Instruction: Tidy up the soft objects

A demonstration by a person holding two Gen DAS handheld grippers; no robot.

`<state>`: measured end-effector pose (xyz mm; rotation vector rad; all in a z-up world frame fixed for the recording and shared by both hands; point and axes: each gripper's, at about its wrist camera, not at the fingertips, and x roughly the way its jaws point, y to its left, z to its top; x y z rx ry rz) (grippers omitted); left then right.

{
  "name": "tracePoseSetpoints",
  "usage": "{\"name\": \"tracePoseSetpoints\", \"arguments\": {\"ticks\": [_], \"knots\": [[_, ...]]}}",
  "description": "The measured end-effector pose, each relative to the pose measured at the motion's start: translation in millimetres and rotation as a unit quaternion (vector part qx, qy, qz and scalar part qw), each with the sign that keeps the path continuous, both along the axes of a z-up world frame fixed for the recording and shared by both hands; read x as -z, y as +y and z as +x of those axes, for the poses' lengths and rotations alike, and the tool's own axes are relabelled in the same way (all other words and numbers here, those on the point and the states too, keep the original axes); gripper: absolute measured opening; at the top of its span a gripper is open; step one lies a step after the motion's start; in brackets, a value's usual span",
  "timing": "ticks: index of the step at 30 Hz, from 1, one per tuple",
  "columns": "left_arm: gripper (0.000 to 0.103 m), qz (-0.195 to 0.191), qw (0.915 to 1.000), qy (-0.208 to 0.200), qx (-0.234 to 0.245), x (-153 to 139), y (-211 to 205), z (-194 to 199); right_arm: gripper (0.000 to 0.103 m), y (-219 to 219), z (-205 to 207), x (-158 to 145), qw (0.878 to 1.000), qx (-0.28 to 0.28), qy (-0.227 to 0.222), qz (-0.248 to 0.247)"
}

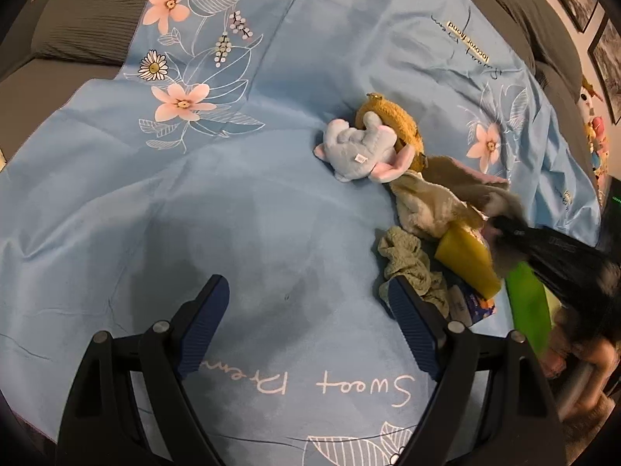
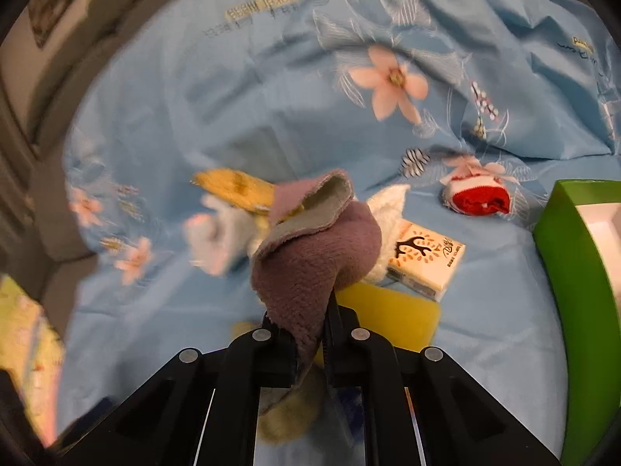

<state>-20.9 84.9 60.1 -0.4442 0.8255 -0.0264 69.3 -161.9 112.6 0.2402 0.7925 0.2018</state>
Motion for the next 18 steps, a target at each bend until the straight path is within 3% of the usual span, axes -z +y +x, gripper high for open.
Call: {"name": "tracePoseSetpoints", "arguments": {"ticks": [3,5,12,18], "knots": [[0.083,0.000,1.0000,0.003,-0.004,-0.5,2.9,-2.5,0.011,6.9,-29.9,-25.9,0.998,-0.049,-0.013,0.029],[0.083,-0.006,1.0000,0.000,-0.007,-1.9,8.4,-6.1,0.011,19.8,-56.3,-39.1,0.995,-0.093,-0.006,0.019],[0.083,-0.033,0.9988,-0.008,-0.035,-7.1,38.4,-26.0,0.011,40.3,-109.1,-32.0,0.980,-0.176,0.074,0.058],[0.086,-0.043,0.9974,-0.009,-0.057,-6.3,63.5,-40.0,0.011,73.1,-137.0,-41.7,0.966,-0.245,0.067,0.046]]}}
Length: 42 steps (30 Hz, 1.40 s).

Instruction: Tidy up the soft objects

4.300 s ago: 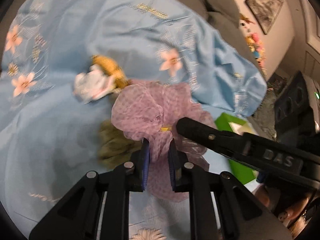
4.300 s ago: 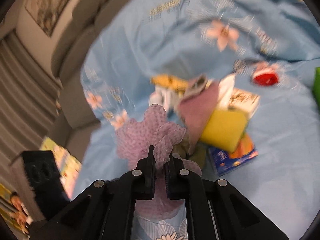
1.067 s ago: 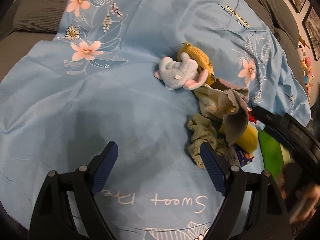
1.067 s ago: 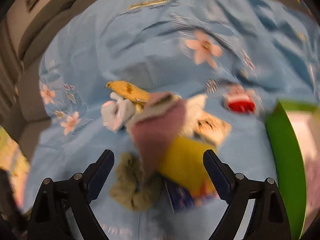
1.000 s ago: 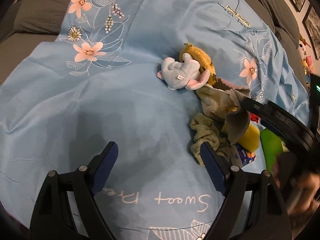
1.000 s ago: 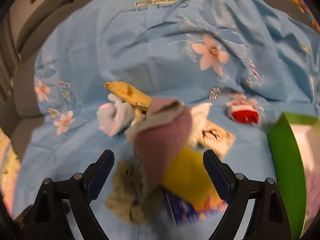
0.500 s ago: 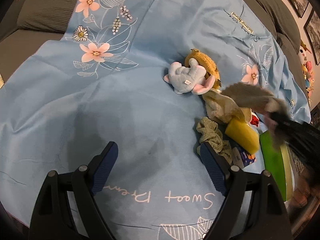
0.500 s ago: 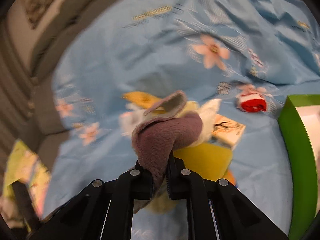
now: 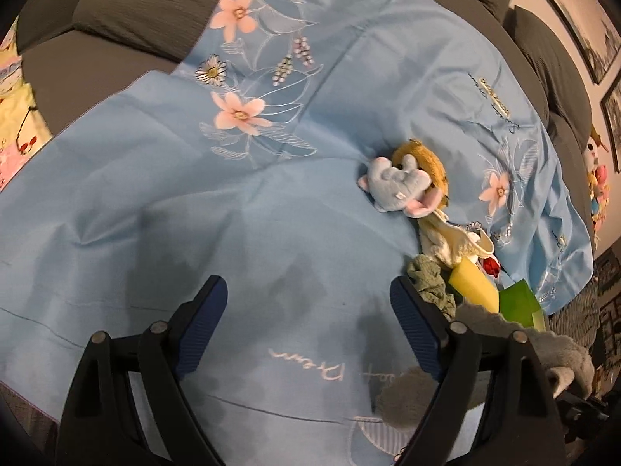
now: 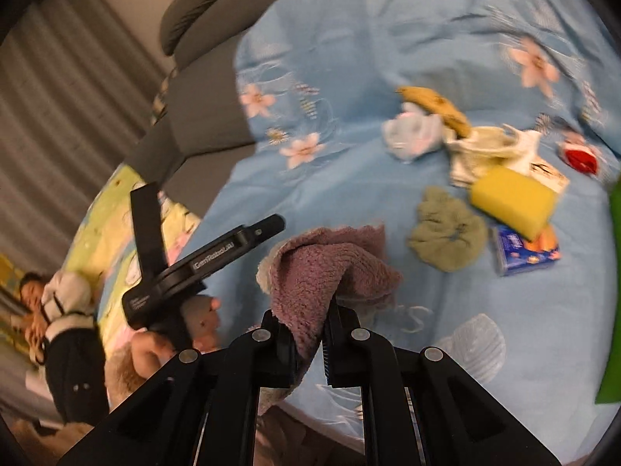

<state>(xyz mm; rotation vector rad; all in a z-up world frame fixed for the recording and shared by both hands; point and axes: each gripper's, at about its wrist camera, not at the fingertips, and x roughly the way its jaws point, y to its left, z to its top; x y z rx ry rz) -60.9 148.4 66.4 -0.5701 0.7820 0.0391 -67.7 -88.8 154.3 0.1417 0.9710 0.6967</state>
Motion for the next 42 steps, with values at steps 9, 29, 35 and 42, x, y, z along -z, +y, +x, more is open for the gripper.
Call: {"name": "tracePoseSetpoints", "arguments": {"ticks": [9,29,35,42], "knots": [[0.086,-0.012,0.9980,0.039,0.049,19.5,-8.3,6.5,0.011,43.2,60.4,77.6,0.994,0.053,0.010,-0.094],[0.085,-0.001,0.9856,0.060,0.158,40.4,-74.4,21.1,0.086,-10.4,86.7,78.2,0.988,0.104,0.111,0.006],[0.067,0.027,0.9850,0.050,0.163,47.2,-82.6,31.2,0.085,17.4,97.7,109.4,0.984,0.094,0.148,-0.003],[0.011,0.026,0.9820,0.049,0.181,51.7,-94.4,40.7,0.051,26.9,107.7,122.4,0.986,0.104,0.126,-0.019]]}}
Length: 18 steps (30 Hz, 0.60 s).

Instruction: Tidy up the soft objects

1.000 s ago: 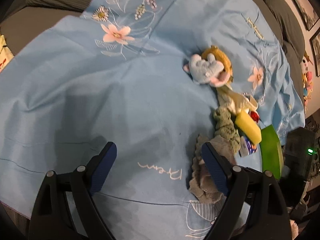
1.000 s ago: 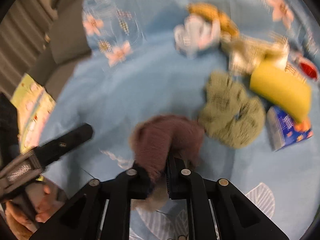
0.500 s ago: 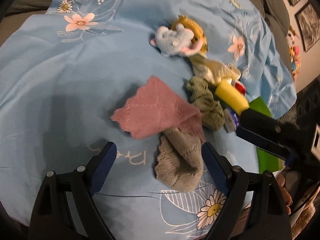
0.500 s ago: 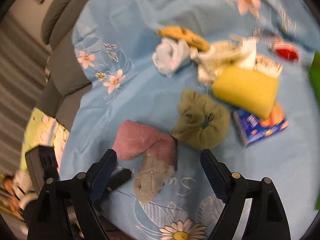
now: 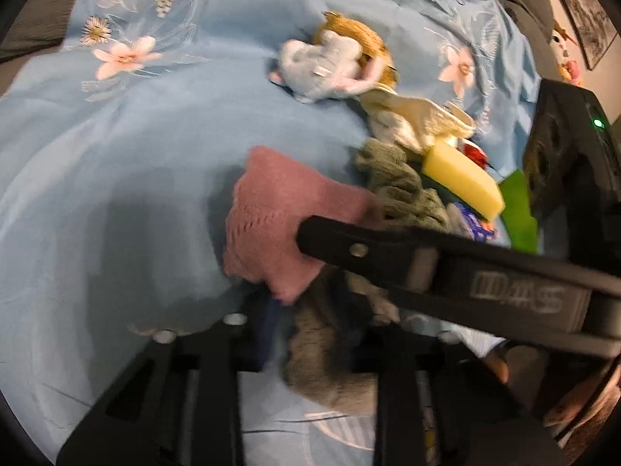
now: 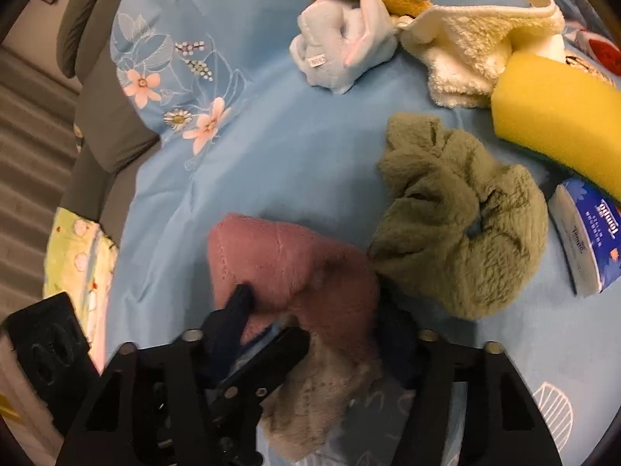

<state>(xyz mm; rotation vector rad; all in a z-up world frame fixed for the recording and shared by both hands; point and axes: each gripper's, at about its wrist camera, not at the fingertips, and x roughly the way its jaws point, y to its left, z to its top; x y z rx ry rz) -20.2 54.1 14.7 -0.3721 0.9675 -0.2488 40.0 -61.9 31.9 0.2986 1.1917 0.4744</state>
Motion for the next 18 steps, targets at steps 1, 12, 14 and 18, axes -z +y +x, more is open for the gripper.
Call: {"name": "tracePoseSetpoints", "arguments": {"ticks": [1,12,14,18], "knots": [[0.011,0.004,1.0000,-0.003,0.002,-0.7,-4.4,0.8,0.039,-0.9,-0.4,1.0,1.000,0.002,-0.005,-0.009],[0.009,0.035,0.9970,-0.068,0.013,-42.7,-47.6,-18.0,0.022,-35.5,-25.5,-38.7,0.998,0.022,-0.056,0.010],[0.009,0.037,0.9955,-0.084,0.023,-54.9,-58.8,-20.6,0.022,-47.3,-31.5,-53.0,0.997,0.030,-0.073,0.010],[0.009,0.039,0.9910,-0.118,0.049,-81.0,-85.2,-24.7,0.022,-77.8,-40.2,-79.8,0.993,0.061,-0.098,0.025]]}}
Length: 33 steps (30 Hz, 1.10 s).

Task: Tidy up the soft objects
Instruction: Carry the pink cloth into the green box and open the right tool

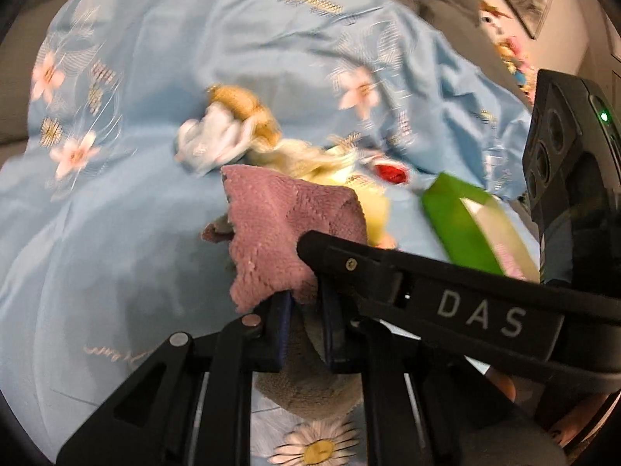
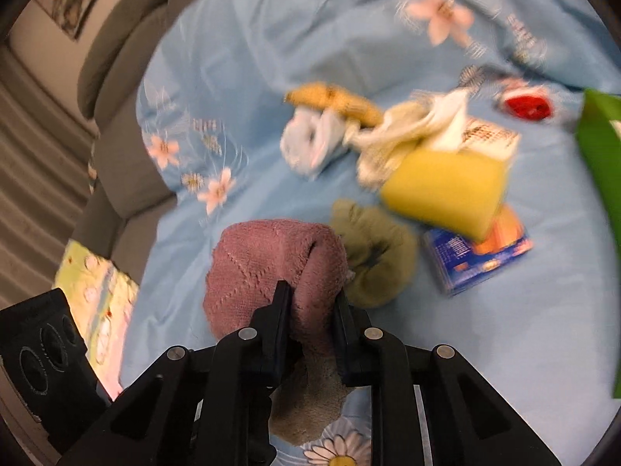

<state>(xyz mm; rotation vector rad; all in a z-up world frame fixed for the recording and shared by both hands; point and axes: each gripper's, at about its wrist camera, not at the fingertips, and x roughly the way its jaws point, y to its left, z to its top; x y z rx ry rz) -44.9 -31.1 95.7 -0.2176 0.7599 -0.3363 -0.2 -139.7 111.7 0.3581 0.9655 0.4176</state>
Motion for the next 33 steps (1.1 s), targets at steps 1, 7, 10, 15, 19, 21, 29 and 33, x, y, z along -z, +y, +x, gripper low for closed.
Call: {"name": "tracePoseSetpoints", "arguments": {"ticks": [1,7,10,15,19,21,29,33], "knots": [[0.009,0.000,1.0000,-0.008,0.005,-6.1,-7.3,-0.2,0.022,-8.3,-1.7,-7.0,1.000,0.008,-0.007,0.005],[0.009,0.010,0.9973,-0.043,0.058,-38.6,-65.9,1.9,0.022,-67.9,-16.0,-43.1,0.996,0.069,-0.058,0.004],[0.009,0.013,0.9945,-0.051,0.091,-46.5,-101.4,5.5,0.022,-96.8,-23.2,-52.2,0.992,0.102,-0.077,-0.007],[0.009,-0.001,0.9885,-0.054,0.141,-51.8,-155.3,14.4,0.022,-155.7,-32.6,-59.2,0.983,0.161,-0.090,0.004],[0.009,-0.005,0.9832,-0.047,0.177,-50.5,-198.5,21.0,0.022,-203.3,-39.6,-59.3,0.974,0.211,-0.086,0.010],[0.009,-0.010,0.9803,-0.039,0.193,-46.6,-218.8,24.3,0.022,-224.0,-40.5,-57.3,0.968,0.236,-0.079,0.010],[0.009,-0.039,0.9675,0.002,0.250,-29.5,-280.8,39.5,0.022,-287.5,-44.5,-42.5,0.947,0.318,-0.050,0.000],[0.010,-0.029,0.9661,0.023,0.256,-22.6,-303.4,41.7,0.022,-309.7,-43.1,-31.4,0.940,0.339,-0.028,0.008]]}}
